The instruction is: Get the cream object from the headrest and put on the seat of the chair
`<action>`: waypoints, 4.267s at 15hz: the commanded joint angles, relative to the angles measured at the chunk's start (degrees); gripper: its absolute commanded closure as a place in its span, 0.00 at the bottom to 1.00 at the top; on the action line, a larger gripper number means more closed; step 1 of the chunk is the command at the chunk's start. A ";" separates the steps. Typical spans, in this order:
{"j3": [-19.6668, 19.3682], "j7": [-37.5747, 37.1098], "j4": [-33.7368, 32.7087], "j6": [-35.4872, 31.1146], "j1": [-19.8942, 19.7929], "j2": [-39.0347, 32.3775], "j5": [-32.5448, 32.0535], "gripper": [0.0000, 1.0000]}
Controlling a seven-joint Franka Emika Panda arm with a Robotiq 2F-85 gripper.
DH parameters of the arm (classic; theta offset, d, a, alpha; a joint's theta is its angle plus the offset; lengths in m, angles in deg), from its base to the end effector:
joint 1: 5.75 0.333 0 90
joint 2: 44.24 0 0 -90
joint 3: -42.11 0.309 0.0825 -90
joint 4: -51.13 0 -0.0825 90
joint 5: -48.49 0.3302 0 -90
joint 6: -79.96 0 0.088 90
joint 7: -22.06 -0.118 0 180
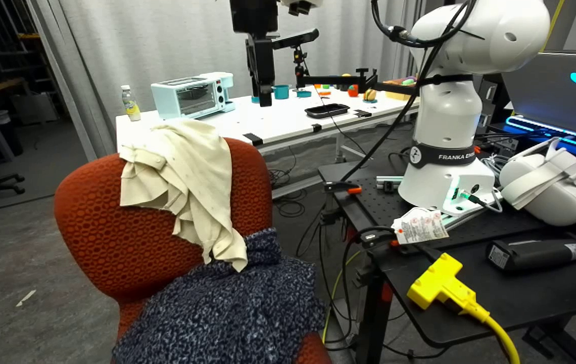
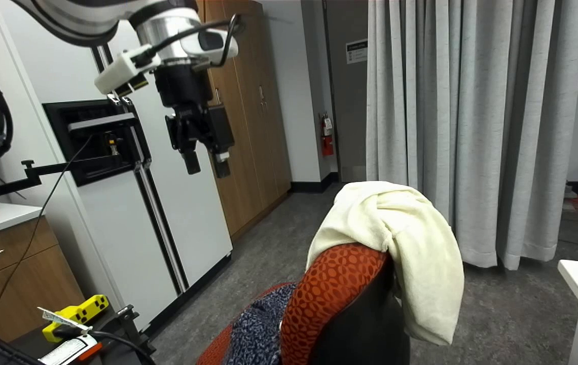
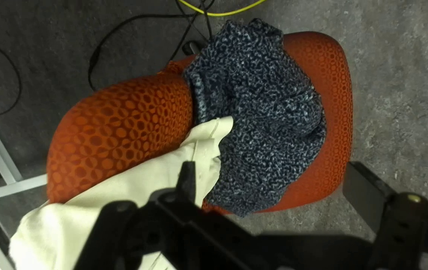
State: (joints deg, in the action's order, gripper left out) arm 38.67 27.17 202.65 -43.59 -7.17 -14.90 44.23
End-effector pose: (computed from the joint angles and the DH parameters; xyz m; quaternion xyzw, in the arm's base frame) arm 0.3334 -0.0321 0.4206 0.9995 0.0260 0.0104 0.0174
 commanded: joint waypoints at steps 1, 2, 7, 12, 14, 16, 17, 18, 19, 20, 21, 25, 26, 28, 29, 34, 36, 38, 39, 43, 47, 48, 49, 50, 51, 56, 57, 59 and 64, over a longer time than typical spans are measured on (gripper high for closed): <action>2.59 -3.05 1.35 -2.59 0.63 -1.48 0.34 0.00; 4.32 -5.58 2.45 -5.27 1.44 -3.15 0.37 0.00; 5.11 -7.48 2.71 -7.72 1.89 -6.01 0.41 0.00; 5.48 -8.69 2.25 -6.73 1.65 -5.93 0.24 0.00; 2.33 -4.03 -1.14 -8.21 0.47 -9.35 0.40 0.00; 1.20 -3.43 -2.14 -8.75 -0.75 -9.66 -0.59 0.00; 0.24 -2.86 -2.39 -9.13 -1.73 -9.53 -1.18 0.00; -0.30 -2.85 -3.32 -9.46 -2.11 -10.33 -1.17 0.00; -1.07 -1.88 -3.89 -10.05 -2.34 -10.76 -0.83 0.00; -1.43 -1.44 -4.40 -10.68 -2.72 -11.22 -1.07 0.00; -1.89 -0.87 -4.75 -11.67 -2.91 -11.63 -1.00 0.00; -2.03 -1.64 -7.83 -10.35 -3.27 -12.73 -1.02 0.00; -2.00 -1.66 -7.85 -10.35 -3.27 -13.03 -1.03 0.00; -1.80 -1.73 -7.15 -10.35 -3.23 -12.90 -1.04 0.00; -1.77 -1.73 -7.08 -10.35 -3.22 -12.90 -1.04 0.00; -1.39 -4.54 -9.48 -9.83 -4.17 -13.80 -2.43 0.00; -2.57 -4.29 -13.29 -10.99 -5.11 -18.13 -2.62 0.00; -3.51 -3.73 -16.69 -11.32 -6.01 -21.19 -2.86 0.00; -4.01 -3.33 -18.59 -11.73 -6.43 -23.29 -3.12 0.00; -5.38 -0.36 -23.85 -14.82 -6.69 -29.72 -1.64 0.00; -5.28 1.59 -27.47 -17.27 -6.89 -35.25 -0.35 0.00; -5.31 1.60 -28.28 -17.89 -7.05 -36.44 -0.57 0.00; -5.42 1.38 -29.25 -18.29 -7.25 -37.65 -0.77 0.00; -5.47 1.21 -29.87 -18.58 -7.40 -38.41 -0.95 0.00; -5.48 1.36 -30.63 -18.63 -7.59 -39.31 -0.84 0.00; -5.45 1.24 -32.92 -19.20 -8.46 -43.30 -0.87 0.00; -5.41 1.26 -33.17 -19.26 -8.63 -44.03 -0.77 0.00; -5.30 1.24 -33.15 -19.03 -8.91 -44.85 -0.42 0.00; -5.19 1.10 -32.24 -19.50 -9.07 -45.02 -0.40 0.49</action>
State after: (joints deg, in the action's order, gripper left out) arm 33.18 26.50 170.88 -61.80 -15.54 -59.27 42.53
